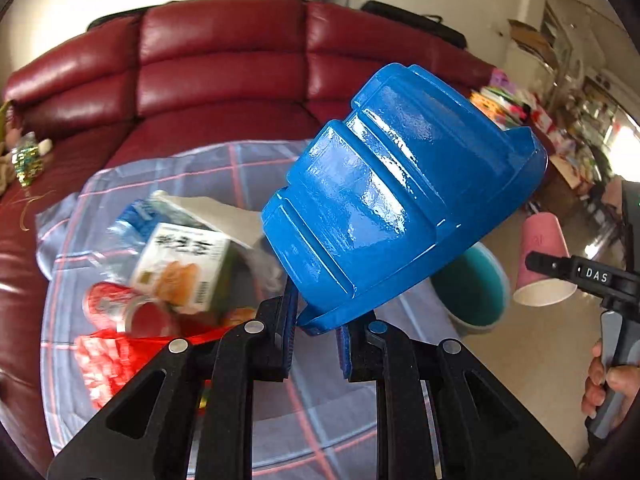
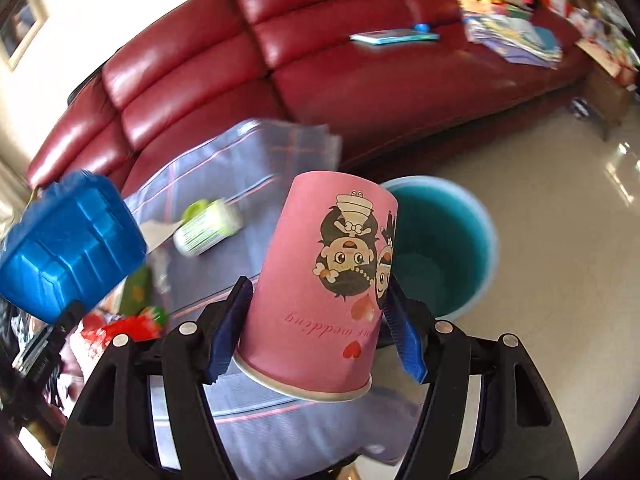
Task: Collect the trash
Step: 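Carry tray and cup to the teal bin and open both tools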
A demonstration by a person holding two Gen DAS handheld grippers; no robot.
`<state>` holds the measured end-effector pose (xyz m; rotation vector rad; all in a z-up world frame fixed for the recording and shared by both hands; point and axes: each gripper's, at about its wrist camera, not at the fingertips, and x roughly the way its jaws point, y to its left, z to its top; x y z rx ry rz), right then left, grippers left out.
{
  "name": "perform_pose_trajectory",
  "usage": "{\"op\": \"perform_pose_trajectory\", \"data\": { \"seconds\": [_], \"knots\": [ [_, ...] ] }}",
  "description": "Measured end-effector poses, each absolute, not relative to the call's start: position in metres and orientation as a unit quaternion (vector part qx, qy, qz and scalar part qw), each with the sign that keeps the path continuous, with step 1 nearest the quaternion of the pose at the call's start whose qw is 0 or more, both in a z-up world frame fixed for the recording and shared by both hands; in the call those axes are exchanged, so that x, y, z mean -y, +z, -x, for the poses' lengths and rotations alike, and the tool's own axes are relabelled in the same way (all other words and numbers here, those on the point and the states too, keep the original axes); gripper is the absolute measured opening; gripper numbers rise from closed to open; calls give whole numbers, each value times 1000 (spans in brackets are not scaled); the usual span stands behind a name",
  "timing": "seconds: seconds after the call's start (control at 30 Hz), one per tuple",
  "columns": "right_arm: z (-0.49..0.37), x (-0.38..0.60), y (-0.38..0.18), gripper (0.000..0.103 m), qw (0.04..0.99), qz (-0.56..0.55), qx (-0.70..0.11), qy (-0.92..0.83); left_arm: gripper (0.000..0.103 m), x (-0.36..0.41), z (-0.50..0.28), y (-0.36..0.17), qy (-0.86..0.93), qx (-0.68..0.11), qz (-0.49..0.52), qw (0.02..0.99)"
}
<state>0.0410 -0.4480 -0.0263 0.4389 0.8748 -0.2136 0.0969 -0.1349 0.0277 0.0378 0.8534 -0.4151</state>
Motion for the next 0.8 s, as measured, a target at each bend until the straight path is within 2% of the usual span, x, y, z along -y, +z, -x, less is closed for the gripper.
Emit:
{"op": "perform_pose_trajectory", "data": {
  "seconds": [0.3,0.53,0.57,0.67,0.73,0.8],
  "knots": [
    [-30,557,-70,63,846,-267,-429,-171,18,312,-128,-38,-290,-482,-113,819],
    [-38,593,-102,63,826,-295,-445,-183,18,390,-149,-92,-292,-530,-171,778],
    [-40,595,-106,63,824,-296,-448,-183,21,395,-153,-97,-290,-534,-173,775],
    [-43,596,-117,63,818,-299,-456,-180,45,401,-160,-101,-286,-533,-167,779],
    [-46,594,-122,63,817,-299,-461,-176,48,399,-161,-104,-280,-526,-170,785],
    [-49,594,-126,63,816,-299,-465,-172,56,393,-164,-106,-279,-531,-164,783]
  ]
}}
